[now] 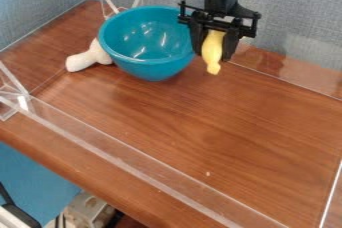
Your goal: Put the yellow object in the blue bowl
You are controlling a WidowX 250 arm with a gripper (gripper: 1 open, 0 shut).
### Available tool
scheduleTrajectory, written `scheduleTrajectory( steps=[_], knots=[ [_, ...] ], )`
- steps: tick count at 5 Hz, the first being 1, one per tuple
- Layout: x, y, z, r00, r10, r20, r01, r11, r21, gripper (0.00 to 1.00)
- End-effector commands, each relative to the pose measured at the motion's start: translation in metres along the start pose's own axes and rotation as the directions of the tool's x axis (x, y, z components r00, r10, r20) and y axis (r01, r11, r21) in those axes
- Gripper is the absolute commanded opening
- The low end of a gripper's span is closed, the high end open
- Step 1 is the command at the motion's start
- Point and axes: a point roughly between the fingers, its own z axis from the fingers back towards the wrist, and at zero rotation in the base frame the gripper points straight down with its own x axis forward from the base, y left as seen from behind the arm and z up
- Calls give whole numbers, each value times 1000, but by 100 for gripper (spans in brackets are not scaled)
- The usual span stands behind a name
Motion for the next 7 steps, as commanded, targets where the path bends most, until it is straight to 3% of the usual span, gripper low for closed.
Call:
scheduleTrajectory(
  steps=[1, 7],
  knots=[
    [8, 3, 20, 998, 32, 61, -31, 999, -18, 0],
    [18, -12, 27, 991, 126, 43, -123, 990, -74, 0]
  ],
)
